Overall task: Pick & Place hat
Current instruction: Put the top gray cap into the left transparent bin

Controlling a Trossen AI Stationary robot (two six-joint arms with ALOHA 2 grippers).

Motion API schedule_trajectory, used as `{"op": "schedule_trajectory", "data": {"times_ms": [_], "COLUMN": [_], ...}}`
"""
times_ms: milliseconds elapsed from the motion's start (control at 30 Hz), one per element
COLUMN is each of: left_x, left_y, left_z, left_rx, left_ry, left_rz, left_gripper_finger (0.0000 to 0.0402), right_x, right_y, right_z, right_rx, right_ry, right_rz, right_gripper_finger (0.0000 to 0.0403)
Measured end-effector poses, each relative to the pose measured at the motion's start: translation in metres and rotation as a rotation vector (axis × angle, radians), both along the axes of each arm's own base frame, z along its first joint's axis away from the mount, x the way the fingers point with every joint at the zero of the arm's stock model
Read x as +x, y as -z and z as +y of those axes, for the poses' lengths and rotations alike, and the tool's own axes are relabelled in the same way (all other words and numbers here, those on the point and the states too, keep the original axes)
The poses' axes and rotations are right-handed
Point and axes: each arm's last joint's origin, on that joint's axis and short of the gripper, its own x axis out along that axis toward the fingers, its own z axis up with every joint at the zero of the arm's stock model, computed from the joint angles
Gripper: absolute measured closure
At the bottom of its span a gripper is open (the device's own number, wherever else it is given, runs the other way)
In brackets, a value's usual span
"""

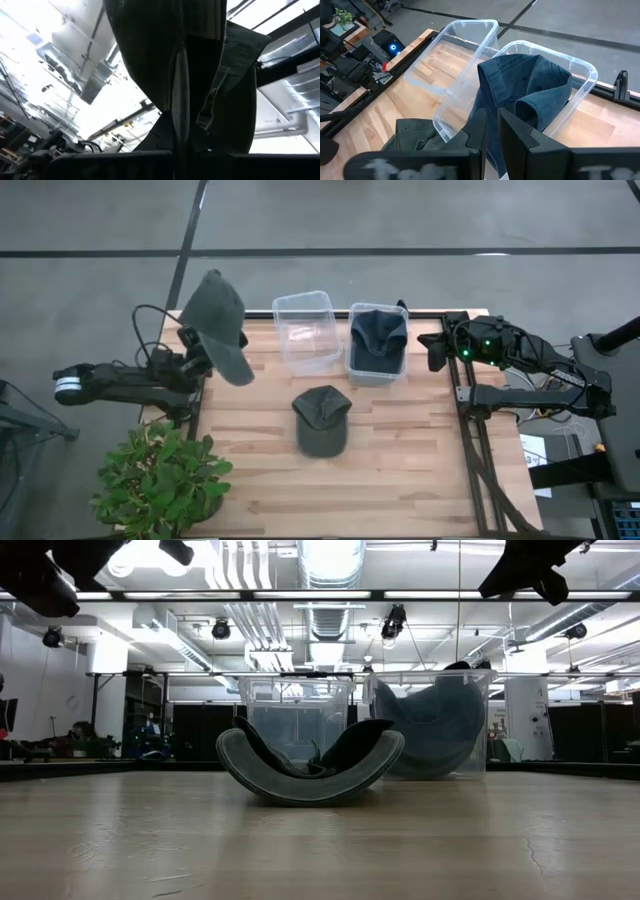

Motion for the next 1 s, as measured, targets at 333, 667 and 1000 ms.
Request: {"op": "schedule_trajectory", "data": {"times_ms": [333,667,1000], "left_x": [0.014,0.025,0.026], "left_y": [-0.008,-0.032,-0.038], "left_z": [0.016,0.023,0.024], "left_rx": [-0.423,-0.571,-0.574], "left_ry": [-0.211,-0.225,-0.237], "left_rz": [0.049,-0.012,-0.023], "left_gripper_finger": [0.0399,0.0399,0.0399], "right_x": [0.007,0.015,0.019], "right_y": [0.003,0.007,0.01], "right_z": [-0.002,-0.005,-0.006], "right_rx": [0.009,0.021,0.026], "right_ry": [0.0,0.0,0.0], "right_rz": [0.028,0.066,0.082], "right_gripper_finger": [0.036,0.036,0.036]}}
